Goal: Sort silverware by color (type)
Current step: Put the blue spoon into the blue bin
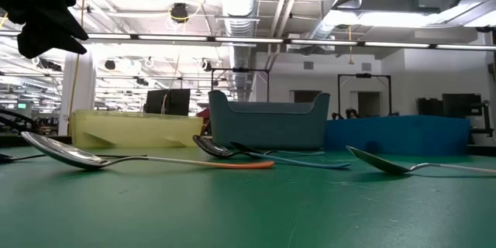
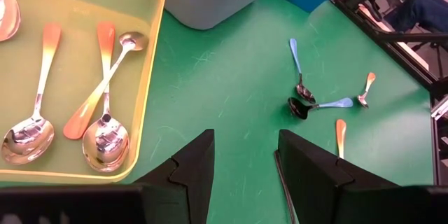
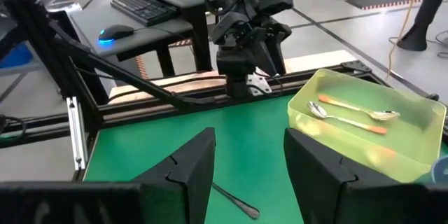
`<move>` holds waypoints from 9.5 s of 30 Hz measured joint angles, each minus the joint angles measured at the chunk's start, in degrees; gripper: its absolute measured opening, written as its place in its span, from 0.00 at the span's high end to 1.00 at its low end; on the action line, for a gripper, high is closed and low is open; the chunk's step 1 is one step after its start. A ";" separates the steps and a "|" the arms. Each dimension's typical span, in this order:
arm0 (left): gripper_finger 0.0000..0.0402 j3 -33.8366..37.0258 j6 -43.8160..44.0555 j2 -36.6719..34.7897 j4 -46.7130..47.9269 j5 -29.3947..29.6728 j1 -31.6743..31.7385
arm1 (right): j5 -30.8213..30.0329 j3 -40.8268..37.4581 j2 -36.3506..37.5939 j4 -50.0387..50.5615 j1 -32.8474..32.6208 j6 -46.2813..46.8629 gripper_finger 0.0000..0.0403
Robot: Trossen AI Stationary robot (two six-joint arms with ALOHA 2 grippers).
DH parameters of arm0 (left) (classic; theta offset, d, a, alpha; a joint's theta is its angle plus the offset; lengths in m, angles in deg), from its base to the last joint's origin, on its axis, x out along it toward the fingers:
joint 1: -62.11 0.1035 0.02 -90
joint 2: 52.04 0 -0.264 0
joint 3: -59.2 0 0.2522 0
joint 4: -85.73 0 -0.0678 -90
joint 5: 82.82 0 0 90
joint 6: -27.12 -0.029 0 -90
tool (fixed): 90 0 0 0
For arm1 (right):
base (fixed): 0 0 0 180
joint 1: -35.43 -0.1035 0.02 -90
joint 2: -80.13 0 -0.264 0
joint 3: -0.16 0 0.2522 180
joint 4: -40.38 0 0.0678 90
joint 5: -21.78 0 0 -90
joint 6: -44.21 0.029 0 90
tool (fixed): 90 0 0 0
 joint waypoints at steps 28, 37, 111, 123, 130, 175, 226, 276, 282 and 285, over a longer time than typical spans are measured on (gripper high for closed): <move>0.64 0.00 0.00 0.00 0.00 0.02 0.00 | 0.02 0.00 -0.02 -5.40 0.00 4.21 0.54; 0.64 0.01 0.00 0.00 0.00 0.02 0.00 | 0.11 0.00 0.00 -13.14 0.04 4.10 0.54; 0.64 -0.01 7.39 -0.02 -0.20 6.64 0.01 | 1.55 0.02 12.00 29.02 -2.64 11.68 0.54; 0.64 -0.01 9.02 -0.02 -6.58 17.72 0.01 | 1.51 0.02 11.96 34.97 -2.51 18.79 0.54; 0.64 -0.01 11.05 -0.02 -6.98 16.05 -0.01 | 1.40 0.03 11.62 36.54 -2.50 18.10 0.54; 0.64 -0.03 -22.69 -1.29 -44.57 -12.44 0.01 | 1.27 -0.02 8.75 29.61 1.14 17.58 0.54; 0.64 2.39 -21.24 9.53 -17.46 -9.13 0.06 | 18.80 0.00 -2.81 55.90 12.76 -11.87 0.46; 0.64 2.68 -15.35 13.92 -49.82 5.12 2.42 | 4.45 0.09 -6.51 27.67 7.38 18.03 0.47; 0.64 2.68 -14.21 13.86 -51.93 8.91 2.42 | 5.92 0.12 -7.93 24.43 5.96 24.58 0.47; 0.64 2.68 -18.89 13.87 -51.51 8.95 2.40 | 7.38 -0.04 -8.28 21.00 5.01 22.71 0.47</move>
